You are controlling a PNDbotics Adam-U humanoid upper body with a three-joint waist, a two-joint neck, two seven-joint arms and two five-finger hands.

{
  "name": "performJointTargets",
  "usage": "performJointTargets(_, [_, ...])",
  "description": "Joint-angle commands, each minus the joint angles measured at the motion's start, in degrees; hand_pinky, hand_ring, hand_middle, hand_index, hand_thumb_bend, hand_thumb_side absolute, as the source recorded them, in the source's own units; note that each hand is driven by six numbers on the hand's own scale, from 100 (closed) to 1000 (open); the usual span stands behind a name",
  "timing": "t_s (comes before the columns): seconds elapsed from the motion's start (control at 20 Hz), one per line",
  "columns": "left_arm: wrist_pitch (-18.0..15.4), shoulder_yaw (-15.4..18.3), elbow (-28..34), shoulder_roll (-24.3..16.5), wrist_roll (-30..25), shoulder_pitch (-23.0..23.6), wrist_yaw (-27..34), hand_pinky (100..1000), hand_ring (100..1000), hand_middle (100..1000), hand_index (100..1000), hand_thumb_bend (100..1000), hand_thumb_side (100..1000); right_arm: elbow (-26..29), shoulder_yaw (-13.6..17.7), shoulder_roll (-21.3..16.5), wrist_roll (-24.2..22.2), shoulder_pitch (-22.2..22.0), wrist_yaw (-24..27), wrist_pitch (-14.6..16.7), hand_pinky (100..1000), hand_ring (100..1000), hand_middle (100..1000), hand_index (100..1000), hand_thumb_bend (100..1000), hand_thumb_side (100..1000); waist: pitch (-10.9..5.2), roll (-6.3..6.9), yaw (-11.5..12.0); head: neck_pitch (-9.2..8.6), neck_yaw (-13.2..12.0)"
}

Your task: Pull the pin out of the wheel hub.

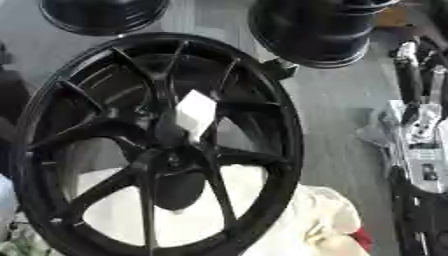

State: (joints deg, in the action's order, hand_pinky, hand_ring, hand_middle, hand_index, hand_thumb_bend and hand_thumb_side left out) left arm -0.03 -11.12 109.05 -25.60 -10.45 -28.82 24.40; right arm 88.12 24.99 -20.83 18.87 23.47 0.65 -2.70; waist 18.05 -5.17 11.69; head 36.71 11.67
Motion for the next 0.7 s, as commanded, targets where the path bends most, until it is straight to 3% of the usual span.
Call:
performJointTargets(0.05, [-0.09, 0.35, 0.50, -0.65, 0.24, -0.81, -0.33, 826, 825, 777, 759, 236, 782, 0.78, 0.09, -1.16, -0.03, 0.64, -0.52, -0.04, 881, 728, 676, 784, 100, 674, -1.63, 0.23, 0.01, -0.46, 0.00])
performJointTargets(0.7, [-0.06, 0.40, 0.51, -0.87, 0.60, -0.91, -0.48, 823, 826, 777, 759, 243, 777, 0.33, -0.25, -1.81, 0.05, 1.70, -0.41, -0.28, 883, 752, 711, 797, 100, 677, -1.43, 0.08, 0.16, -1.88, -0.48])
